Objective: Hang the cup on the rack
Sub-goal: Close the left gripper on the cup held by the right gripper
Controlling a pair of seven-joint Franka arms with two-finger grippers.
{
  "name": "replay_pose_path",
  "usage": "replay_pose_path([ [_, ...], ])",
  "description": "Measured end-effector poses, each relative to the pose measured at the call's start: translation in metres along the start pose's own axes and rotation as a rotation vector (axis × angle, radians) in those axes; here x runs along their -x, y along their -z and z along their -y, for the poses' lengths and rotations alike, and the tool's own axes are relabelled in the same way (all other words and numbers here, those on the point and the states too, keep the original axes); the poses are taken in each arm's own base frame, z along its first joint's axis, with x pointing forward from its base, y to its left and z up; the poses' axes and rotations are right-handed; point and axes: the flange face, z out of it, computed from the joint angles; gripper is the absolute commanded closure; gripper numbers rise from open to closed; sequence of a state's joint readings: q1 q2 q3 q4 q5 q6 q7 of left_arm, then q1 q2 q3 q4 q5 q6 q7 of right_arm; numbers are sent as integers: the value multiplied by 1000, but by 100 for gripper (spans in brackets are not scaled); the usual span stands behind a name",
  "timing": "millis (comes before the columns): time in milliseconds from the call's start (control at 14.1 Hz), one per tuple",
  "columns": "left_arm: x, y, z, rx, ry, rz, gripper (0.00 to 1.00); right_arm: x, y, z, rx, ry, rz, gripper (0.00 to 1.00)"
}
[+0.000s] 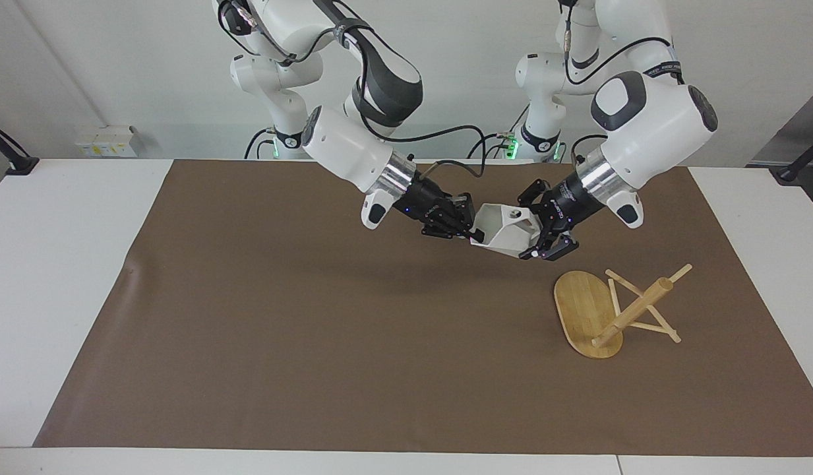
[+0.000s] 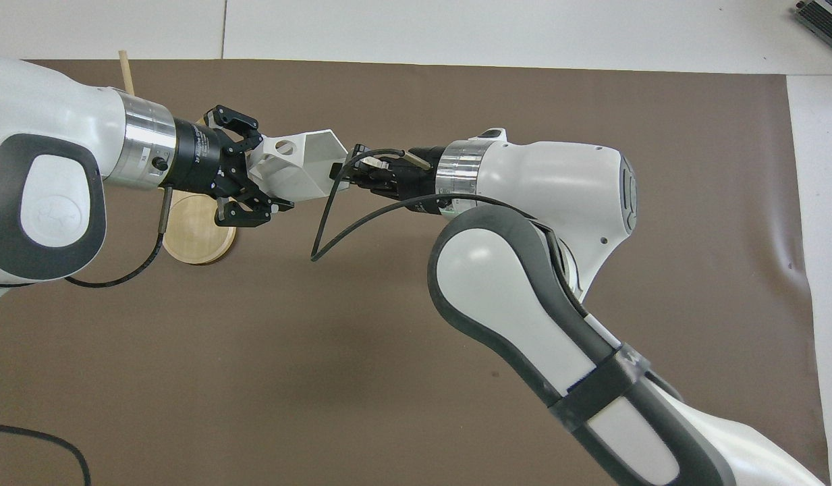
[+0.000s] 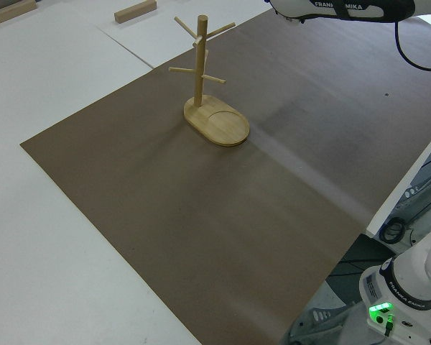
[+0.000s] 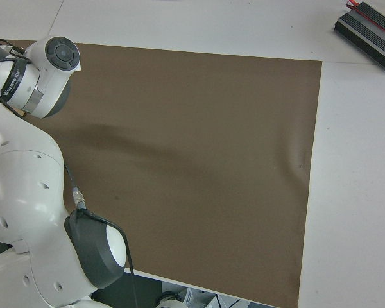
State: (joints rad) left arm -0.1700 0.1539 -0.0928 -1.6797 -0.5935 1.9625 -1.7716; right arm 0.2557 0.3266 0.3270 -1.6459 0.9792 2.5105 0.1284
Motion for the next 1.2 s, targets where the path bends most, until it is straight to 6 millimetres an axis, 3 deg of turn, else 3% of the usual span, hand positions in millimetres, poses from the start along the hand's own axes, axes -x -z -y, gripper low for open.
replay_pose_path([
  [849, 0, 0, 0, -2, 0, -1, 100, 0, 0, 0, 0, 0, 1, 100],
  [990, 0, 0, 0, -2, 0, -1, 100, 0, 0, 0, 0, 0, 1, 71],
  [1061, 1, -1, 1, -7, -1, -2, 100, 1, 0, 1, -2, 0, 0, 39],
  [1132, 2, -3, 2, -10, -3, -2, 100, 1, 0, 2, -3, 1, 1, 25],
  [1203, 4, -5, 3, -13, -5, -3, 100, 2, 0, 3, -4, 2, 1, 0],
])
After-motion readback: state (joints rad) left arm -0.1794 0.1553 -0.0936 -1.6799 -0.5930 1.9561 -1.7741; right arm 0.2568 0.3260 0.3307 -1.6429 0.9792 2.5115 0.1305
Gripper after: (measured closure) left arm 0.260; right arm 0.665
